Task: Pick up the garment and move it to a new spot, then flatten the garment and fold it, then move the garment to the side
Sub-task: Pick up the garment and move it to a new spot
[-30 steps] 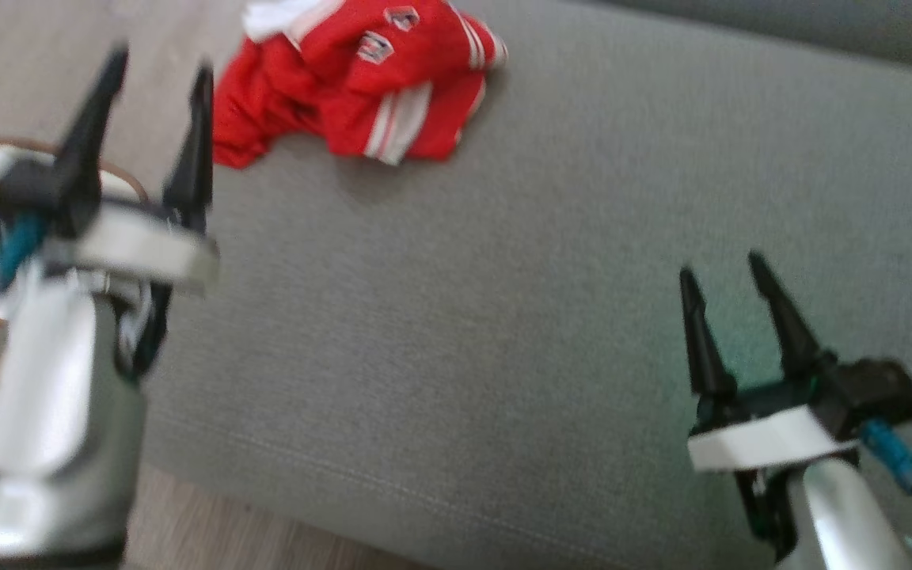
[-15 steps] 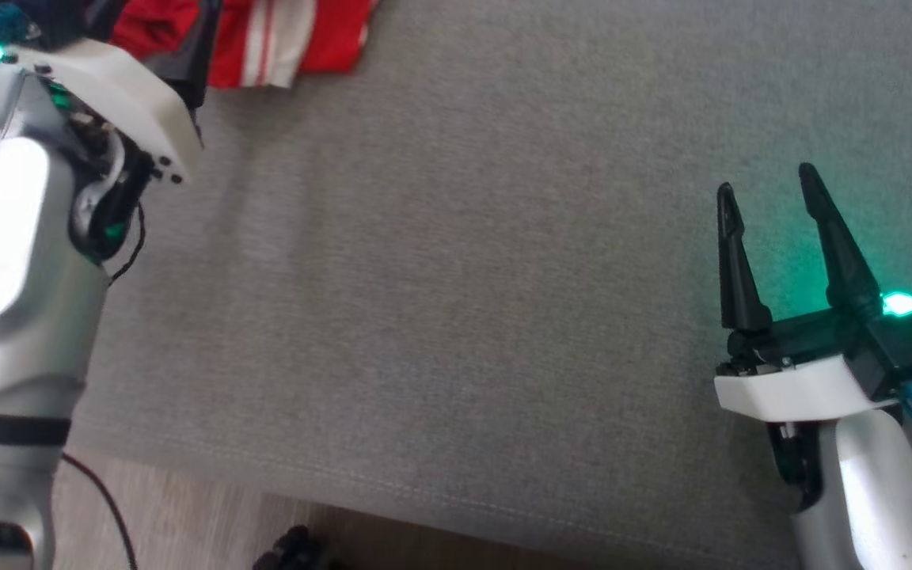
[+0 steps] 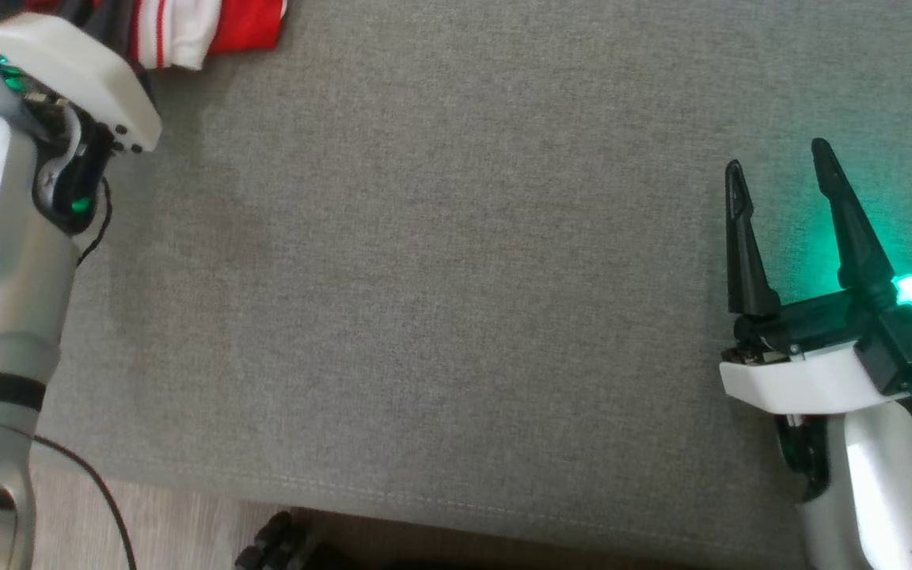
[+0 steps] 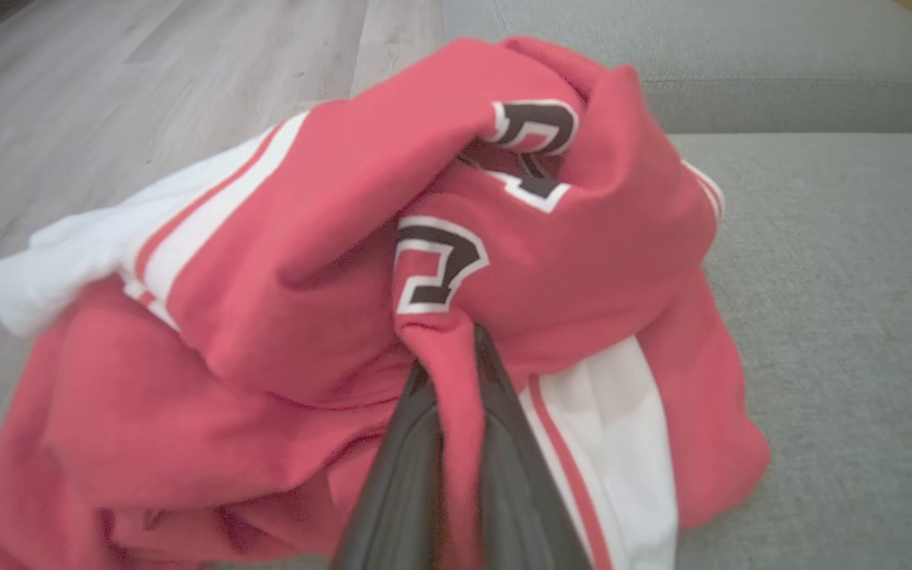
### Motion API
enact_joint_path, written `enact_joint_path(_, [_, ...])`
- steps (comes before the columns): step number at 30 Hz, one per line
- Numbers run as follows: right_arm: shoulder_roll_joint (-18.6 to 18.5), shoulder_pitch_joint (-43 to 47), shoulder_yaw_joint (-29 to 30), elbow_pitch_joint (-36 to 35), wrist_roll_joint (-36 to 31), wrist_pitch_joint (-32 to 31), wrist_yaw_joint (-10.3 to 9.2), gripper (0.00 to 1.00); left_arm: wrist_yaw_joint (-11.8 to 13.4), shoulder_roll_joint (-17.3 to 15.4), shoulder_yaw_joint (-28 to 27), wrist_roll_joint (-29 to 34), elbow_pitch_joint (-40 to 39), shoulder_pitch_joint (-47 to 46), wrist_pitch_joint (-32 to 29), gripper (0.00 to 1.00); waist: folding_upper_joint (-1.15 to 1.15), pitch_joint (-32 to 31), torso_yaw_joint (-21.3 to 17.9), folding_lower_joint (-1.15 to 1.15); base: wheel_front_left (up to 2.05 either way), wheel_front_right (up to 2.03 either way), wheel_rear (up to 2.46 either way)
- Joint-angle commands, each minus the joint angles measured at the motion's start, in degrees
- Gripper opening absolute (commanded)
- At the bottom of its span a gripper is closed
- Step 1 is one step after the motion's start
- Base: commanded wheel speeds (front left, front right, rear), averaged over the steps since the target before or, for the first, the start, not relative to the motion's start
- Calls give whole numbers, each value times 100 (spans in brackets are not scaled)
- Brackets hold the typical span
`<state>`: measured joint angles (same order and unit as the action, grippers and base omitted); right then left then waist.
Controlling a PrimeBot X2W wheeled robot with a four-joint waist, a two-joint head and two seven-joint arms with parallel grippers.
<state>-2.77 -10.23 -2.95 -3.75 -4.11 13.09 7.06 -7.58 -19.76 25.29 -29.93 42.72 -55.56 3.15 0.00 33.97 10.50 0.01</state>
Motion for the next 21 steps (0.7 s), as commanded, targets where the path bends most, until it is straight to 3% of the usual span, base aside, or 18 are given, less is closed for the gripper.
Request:
enact_joint_path(1, [-10,-31,-118,-175,-3,24,43,100,9,-340,-179,-17,-34,-252,180,0,0,-43,-23,-1,0,0,0])
enact_joint_path(9, [-10,-40,-142,43,199,114,43,100,102,-571,-181,260,218,-630,873,0,0,-498,-100,-1,0,0,0])
enact_joint_path(21, [-10,75,-186,470,704,187,43,100,76,-916,405,868,-454,-980,784,0,0,-1622,-392,-1,0,0,0])
